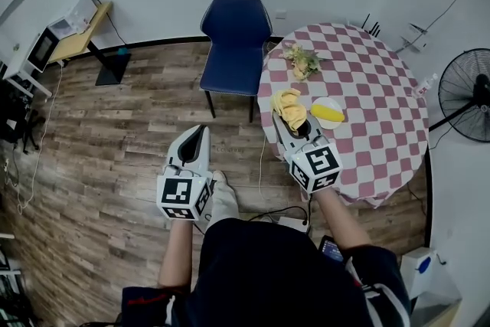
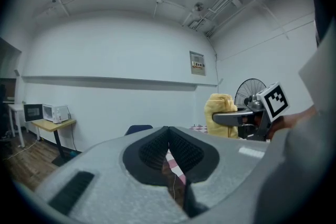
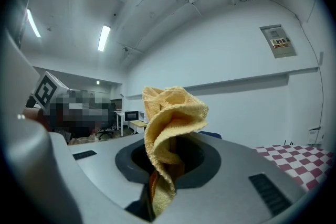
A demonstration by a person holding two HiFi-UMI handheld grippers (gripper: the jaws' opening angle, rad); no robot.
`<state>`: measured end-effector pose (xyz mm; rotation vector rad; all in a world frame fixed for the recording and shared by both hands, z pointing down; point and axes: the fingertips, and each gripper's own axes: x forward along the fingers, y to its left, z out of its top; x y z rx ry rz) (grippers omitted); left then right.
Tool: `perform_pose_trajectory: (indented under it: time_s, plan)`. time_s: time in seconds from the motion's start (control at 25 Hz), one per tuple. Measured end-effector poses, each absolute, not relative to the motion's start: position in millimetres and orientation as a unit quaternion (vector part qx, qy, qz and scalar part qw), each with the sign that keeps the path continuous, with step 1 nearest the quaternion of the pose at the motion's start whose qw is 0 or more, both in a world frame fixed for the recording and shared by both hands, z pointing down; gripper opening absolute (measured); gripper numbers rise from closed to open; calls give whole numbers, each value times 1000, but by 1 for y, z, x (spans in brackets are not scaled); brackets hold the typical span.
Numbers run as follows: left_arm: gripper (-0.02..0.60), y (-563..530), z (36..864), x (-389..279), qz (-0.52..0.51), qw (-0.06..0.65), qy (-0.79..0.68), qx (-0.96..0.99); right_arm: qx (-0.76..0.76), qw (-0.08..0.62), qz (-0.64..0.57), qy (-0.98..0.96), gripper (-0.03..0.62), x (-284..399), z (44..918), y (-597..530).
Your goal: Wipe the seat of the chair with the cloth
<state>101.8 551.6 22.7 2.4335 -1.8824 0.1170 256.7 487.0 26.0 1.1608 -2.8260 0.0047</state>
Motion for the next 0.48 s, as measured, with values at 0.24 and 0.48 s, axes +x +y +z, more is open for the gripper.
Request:
perform_pose_trajectory:
  time_s: [0.24, 0.48]
  plan:
    - [15, 481, 26, 60, 36, 38, -601, 798, 390, 49, 8, -919, 49, 217, 30, 422]
    - [15, 411, 18, 7, 48, 37, -581, 812, 407, 59, 16, -912, 49, 163, 30, 352]
